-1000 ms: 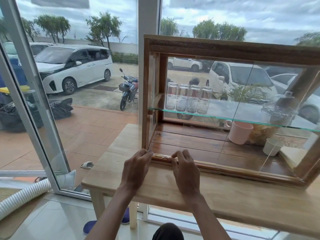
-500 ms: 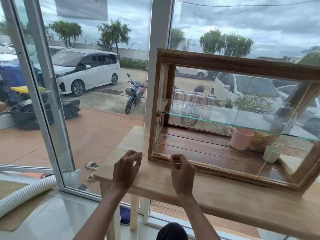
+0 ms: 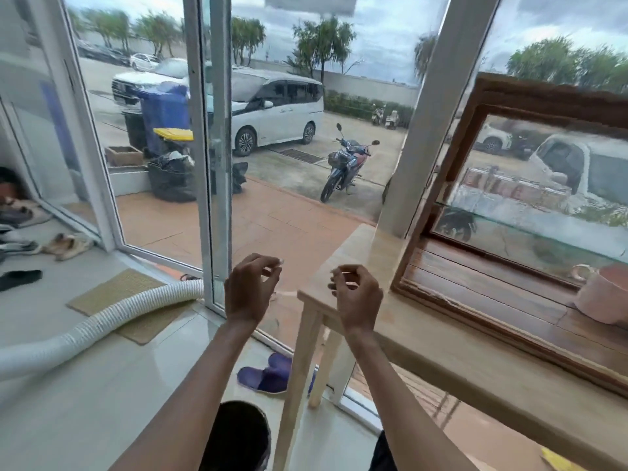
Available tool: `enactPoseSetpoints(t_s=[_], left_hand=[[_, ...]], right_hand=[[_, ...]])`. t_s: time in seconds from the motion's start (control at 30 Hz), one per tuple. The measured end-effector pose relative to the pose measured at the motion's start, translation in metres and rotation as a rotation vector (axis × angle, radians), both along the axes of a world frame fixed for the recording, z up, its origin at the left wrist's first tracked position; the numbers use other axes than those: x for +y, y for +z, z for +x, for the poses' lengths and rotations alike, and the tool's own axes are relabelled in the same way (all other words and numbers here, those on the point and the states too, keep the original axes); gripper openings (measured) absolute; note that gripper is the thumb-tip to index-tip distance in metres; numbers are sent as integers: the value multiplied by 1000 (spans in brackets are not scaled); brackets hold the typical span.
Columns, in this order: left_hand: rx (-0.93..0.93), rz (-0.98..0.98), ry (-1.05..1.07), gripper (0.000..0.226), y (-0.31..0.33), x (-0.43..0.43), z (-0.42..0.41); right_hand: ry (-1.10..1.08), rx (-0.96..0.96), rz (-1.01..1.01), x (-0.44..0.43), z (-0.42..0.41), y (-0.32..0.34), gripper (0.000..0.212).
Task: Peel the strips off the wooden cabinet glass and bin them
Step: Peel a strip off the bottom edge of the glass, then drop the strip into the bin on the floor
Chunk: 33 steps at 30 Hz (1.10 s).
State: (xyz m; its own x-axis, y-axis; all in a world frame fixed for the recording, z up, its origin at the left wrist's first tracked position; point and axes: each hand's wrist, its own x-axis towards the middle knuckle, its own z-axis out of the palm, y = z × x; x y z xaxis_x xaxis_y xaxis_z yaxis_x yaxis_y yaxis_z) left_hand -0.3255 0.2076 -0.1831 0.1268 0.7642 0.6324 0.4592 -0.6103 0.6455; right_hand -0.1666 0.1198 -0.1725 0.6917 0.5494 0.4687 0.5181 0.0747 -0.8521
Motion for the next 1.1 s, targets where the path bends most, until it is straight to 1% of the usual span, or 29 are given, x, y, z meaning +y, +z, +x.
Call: enactPoseSetpoints(t_s=[0.17,0.23,0.33,0.43,0.6,0.67,0.77,0.93,1.1], left_hand=[[-1,-118,93,11,-43,14,-66],[28,-165,128,11,-62,17,-91],[87,-244,183,11,-91,18,-119],[157,-361,227,9,-118,14,-135],[200,-514,234,8,-159,5,-144],[214,-558,244,8,-170,3,-145],[237,-598,264,7,-183,2,-145],[271,-629,272,10,-194,5,-140],[318,-670,283,14,-207,3,-133]], right_hand=[[126,-18,-73,35,-56,-34,4],[171,-34,-140,44,-76,-56,5],[176,-97,-246,47,-99,-88,10],[192,-86,-408,44,-110,-118,10],[219,-97,-604,43,-113,-164,7],[214,-128,-654,47,-115,-172,9],[214,-121,-703,58,-118,-181,9],[299,-154,-902,67,-113,-198,21],[262,-146,-920,70,-93,-200,21]])
